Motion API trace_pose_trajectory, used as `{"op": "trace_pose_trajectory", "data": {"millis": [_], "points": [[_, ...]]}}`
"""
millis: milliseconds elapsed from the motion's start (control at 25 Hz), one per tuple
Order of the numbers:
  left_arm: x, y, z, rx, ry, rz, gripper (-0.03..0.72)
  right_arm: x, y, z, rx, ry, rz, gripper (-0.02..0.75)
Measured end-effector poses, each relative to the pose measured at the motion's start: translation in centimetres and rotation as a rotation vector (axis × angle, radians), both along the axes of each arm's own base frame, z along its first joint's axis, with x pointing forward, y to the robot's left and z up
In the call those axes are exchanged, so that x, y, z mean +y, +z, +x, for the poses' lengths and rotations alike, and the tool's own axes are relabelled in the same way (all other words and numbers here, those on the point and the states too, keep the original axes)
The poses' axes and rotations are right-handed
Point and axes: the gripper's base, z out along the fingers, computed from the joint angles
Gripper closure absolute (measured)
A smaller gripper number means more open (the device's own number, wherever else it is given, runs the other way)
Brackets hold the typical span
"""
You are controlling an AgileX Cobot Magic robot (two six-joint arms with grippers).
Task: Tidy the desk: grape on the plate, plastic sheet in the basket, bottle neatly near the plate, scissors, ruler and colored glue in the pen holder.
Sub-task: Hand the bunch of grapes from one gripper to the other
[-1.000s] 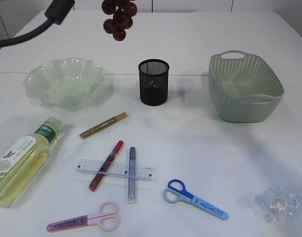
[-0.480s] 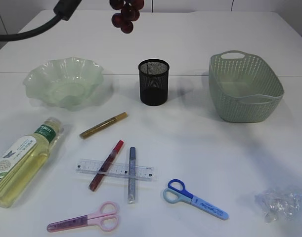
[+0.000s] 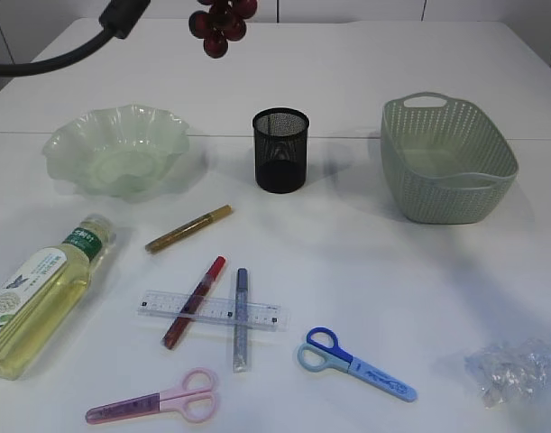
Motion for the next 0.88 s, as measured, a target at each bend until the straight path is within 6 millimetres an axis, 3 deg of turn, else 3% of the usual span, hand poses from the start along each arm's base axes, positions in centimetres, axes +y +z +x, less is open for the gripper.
{"op": "trace_pose_trajectory", "data": {"millis": [320,640,880], "points": [[0.0,0.0,0.0,0.0,0.0,0.0,0.59,0.0,0.0,0.02,0.0,-0.002,0.0,0.589],[0.0,0.0,0.0,0.003,0.0,-0.002,0.593,0.0,0.02,0.01,0.0,-0.002,0.002,0.438],[0.11,0.43,-0.26,-0.006,0.0,-0.007,0.6,0.0,0.04,0.01,0.001,-0.001,0.005,0.4]]}}
